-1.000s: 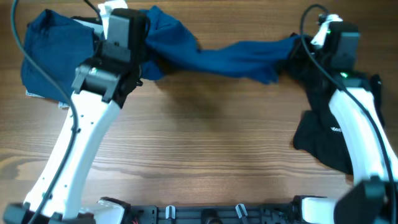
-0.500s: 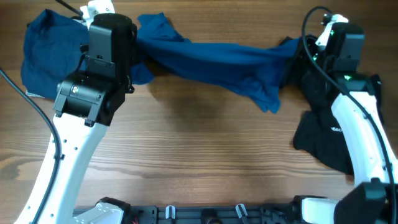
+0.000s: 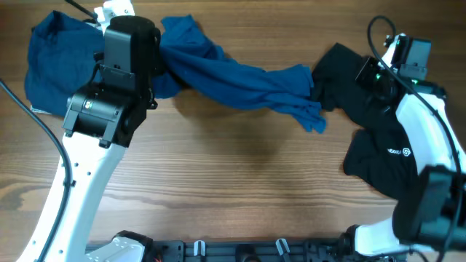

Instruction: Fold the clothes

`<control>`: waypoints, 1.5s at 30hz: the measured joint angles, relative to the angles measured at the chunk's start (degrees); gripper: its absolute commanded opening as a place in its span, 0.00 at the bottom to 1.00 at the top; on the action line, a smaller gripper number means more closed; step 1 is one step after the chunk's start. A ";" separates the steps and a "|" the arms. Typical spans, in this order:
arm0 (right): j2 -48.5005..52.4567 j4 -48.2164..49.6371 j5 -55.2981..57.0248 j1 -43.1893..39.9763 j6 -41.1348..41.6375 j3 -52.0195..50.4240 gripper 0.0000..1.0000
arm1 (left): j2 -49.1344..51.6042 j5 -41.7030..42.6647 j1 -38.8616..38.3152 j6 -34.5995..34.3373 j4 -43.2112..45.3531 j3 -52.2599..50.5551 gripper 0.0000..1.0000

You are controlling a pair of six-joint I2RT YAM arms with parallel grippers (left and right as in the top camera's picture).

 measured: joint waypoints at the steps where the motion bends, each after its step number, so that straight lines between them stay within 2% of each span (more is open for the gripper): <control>1: 1.42 -0.31 -0.79 -0.02 -0.50 0.00 0.13 | 0.02 0.00 0.00 0.00 0.02 0.00 0.04; 5: 8.39 -0.48 -6.29 0.02 -1.66 0.00 0.06 | 0.00 0.00 0.00 0.00 0.02 0.00 0.04; 12: 16.35 2.78 -9.66 0.02 -2.49 0.00 0.06 | 0.00 0.00 0.00 0.00 0.04 0.00 0.04; 19: 18.56 7.23 -9.11 -1.18 -0.26 1.20 0.06 | 0.02 0.00 0.00 0.00 0.04 0.00 0.04; 23: 19.04 8.81 -7.76 -5.79 0.66 1.66 0.06 | 0.02 0.00 0.00 0.00 0.04 0.00 0.04; 29: 19.69 9.84 -10.27 -17.90 -0.87 1.95 0.04 | 0.02 0.00 0.00 0.00 0.07 0.00 0.04; 34: 20.00 11.28 -10.80 -17.66 -2.08 1.95 0.06 | 0.02 0.00 0.00 0.00 0.11 0.00 0.04; 36: 20.24 12.15 -10.64 -15.87 -2.10 2.23 0.14 | 0.02 0.02 0.00 0.00 0.15 0.00 0.04; 37: 20.44 12.04 -10.64 -14.99 -2.10 2.67 0.30 | 0.02 0.00 0.00 0.00 0.17 0.00 0.04; 38: 20.68 11.67 -10.69 -13.90 -2.29 3.45 0.59 | 0.02 0.00 0.00 0.00 0.15 0.00 0.04; 39: 20.96 10.91 -10.71 -12.81 -2.25 4.55 0.74 | 0.04 0.00 0.00 0.00 0.17 0.00 0.04; 43: 20.94 8.61 -10.69 -10.03 -1.79 9.46 0.99 | 0.04 0.02 0.00 0.00 0.42 0.00 0.04; 45: 19.58 8.48 -10.69 -9.42 -1.49 11.72 0.99 | 0.04 0.02 0.00 0.00 0.44 0.00 0.04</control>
